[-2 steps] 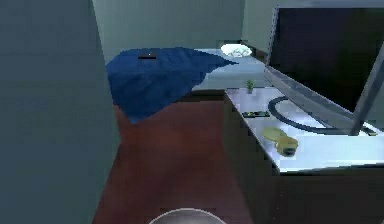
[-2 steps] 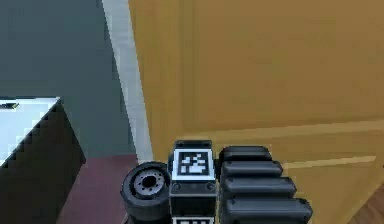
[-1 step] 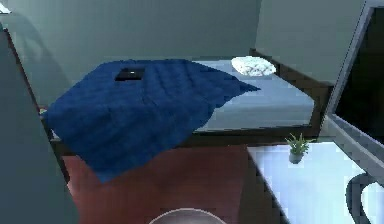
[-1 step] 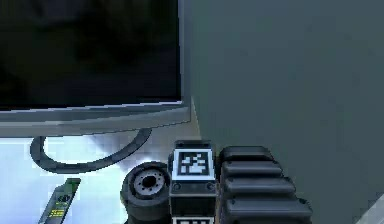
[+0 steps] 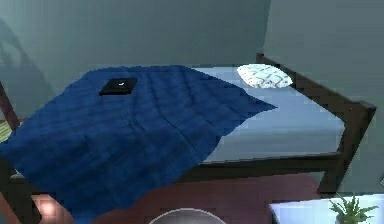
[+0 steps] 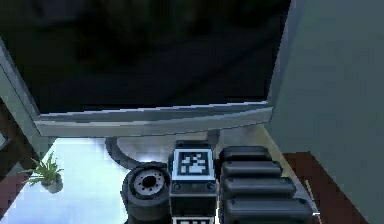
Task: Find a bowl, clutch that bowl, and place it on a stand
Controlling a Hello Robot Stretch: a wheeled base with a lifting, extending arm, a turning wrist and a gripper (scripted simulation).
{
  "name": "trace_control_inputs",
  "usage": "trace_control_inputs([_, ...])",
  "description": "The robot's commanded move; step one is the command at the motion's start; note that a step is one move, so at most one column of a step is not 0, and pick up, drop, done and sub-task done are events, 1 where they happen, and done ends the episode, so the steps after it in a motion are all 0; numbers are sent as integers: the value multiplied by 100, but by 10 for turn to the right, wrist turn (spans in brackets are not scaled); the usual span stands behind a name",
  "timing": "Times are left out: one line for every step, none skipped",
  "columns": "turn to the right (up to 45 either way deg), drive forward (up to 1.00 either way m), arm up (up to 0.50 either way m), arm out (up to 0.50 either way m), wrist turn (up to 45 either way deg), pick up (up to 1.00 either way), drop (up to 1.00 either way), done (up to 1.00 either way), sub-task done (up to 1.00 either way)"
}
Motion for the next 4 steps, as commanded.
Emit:
trace_control_inputs([-90, 0, 0, 0, 0, 0, 0, 0, 0])
trace_control_inputs([0, 0, 0, 40, 0, 0, 0, 0, 0])
trace_control_inputs([0, 0, 0, 0, 450, 0, 0, 0, 0])
trace_control_inputs([0, 0, 0, 0, 450, 0, 0, 0, 0])
